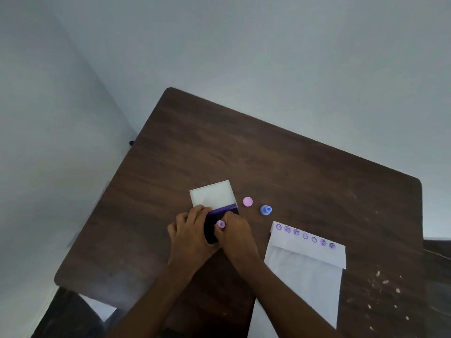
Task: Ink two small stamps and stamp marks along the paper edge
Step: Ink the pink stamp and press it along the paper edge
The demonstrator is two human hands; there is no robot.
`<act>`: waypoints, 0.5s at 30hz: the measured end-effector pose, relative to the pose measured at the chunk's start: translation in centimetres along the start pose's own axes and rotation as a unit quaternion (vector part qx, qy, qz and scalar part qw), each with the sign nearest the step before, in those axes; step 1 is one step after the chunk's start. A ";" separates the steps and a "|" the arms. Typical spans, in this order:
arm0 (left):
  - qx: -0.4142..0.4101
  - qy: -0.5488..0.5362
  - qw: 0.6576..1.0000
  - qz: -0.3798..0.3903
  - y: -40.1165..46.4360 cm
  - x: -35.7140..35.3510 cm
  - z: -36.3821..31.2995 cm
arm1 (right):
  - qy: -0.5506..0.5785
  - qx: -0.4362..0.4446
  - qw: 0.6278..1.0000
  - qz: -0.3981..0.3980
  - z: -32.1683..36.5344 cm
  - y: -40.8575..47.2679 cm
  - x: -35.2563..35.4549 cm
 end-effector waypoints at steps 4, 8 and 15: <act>-0.014 -0.009 1.000 0.009 0.1 0.8 -0.5 | 0.182 0.133 0.956 -0.187 -2.7 -2.9 0.9; -0.037 -0.014 0.999 0.003 0.1 2.3 -2.1 | 0.557 0.113 0.820 -0.061 -4.9 -4.3 2.5; -0.095 -0.021 0.995 -0.036 -0.3 2.9 -6.3 | 0.830 0.120 0.512 0.186 -7.5 -6.8 4.2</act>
Point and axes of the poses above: each hand's wrist, its own y-axis towards the middle knuckle, its own x-axis out of the back of the hand, z = x × y, the point moved 2 cm from there along y, towards the middle knuckle
